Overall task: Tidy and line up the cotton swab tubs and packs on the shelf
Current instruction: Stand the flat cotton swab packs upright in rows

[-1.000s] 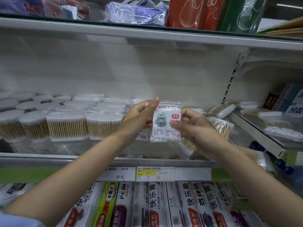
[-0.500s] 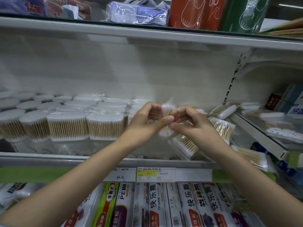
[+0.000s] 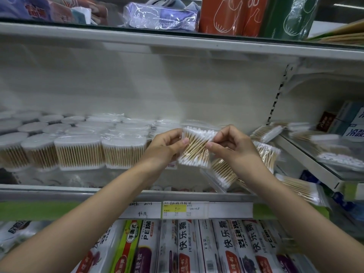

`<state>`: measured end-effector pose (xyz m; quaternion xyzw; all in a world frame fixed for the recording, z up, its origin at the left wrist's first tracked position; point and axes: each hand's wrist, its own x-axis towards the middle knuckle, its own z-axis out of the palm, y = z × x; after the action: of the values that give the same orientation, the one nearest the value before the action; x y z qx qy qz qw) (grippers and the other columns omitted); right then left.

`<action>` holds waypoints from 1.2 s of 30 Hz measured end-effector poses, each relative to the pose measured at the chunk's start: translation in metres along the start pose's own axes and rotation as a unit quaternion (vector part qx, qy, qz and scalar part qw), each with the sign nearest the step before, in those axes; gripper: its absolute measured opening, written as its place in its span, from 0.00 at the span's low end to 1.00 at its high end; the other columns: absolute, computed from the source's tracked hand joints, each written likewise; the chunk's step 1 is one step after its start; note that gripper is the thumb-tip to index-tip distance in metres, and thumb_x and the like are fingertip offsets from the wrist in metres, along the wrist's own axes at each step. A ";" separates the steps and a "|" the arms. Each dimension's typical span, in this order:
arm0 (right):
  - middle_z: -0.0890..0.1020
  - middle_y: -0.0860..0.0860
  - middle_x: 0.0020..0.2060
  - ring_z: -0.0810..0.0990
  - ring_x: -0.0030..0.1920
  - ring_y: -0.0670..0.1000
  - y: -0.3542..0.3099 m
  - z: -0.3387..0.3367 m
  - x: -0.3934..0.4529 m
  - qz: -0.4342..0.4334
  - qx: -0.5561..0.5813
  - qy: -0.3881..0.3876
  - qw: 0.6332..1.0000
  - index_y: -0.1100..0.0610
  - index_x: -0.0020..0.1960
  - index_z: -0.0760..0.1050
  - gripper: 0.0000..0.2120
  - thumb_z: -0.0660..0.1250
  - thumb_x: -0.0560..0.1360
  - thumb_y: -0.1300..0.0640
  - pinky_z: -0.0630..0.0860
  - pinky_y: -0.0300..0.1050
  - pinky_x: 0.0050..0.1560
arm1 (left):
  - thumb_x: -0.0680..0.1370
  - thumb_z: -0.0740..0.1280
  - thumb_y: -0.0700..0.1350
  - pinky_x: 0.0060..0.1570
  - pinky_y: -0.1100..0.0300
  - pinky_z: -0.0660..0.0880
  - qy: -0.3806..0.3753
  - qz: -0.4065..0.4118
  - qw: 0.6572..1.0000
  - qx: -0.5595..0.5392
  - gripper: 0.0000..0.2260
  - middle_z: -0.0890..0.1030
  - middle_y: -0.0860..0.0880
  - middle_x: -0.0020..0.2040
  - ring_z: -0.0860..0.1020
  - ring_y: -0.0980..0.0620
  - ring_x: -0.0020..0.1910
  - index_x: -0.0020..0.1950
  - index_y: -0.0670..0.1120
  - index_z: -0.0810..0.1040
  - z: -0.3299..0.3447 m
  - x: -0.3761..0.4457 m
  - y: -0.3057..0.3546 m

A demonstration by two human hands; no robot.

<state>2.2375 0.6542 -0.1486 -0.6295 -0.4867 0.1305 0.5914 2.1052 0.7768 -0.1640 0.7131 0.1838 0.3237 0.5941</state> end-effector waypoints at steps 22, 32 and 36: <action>0.75 0.46 0.30 0.72 0.29 0.43 0.015 0.029 -0.010 -0.003 -0.011 -0.064 0.998 0.44 0.48 0.77 0.11 0.59 0.80 0.57 0.71 0.40 0.36 | 0.78 0.64 0.42 0.32 0.60 0.80 0.145 -0.073 0.955 -0.246 0.05 0.82 0.45 0.39 0.82 0.51 0.34 0.49 0.41 0.73 0.005 -0.020 -0.005; 0.79 0.48 0.43 0.78 0.47 0.50 0.010 0.038 0.006 0.018 0.040 -0.019 0.999 0.47 0.45 0.72 0.08 0.71 0.73 0.55 0.75 0.42 0.46 | 0.76 0.66 0.36 0.35 0.64 0.72 0.120 0.051 0.991 -0.011 0.07 0.76 0.51 0.36 0.74 0.54 0.36 0.42 0.46 0.73 -0.018 -0.023 0.001; 0.79 0.50 0.39 0.77 0.42 0.51 0.012 0.055 0.010 0.040 0.036 -0.022 0.998 0.48 0.42 0.70 0.11 0.73 0.70 0.55 0.72 0.44 0.41 | 0.76 0.67 0.37 0.43 0.63 0.74 0.121 0.100 0.975 0.159 0.14 0.77 0.50 0.42 0.77 0.53 0.41 0.59 0.47 0.70 -0.032 -0.026 0.006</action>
<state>2.2075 0.6978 -0.1697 -0.6236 -0.4693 0.1851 0.5971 2.0639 0.7814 -0.1622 0.7688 0.2317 0.4320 0.4107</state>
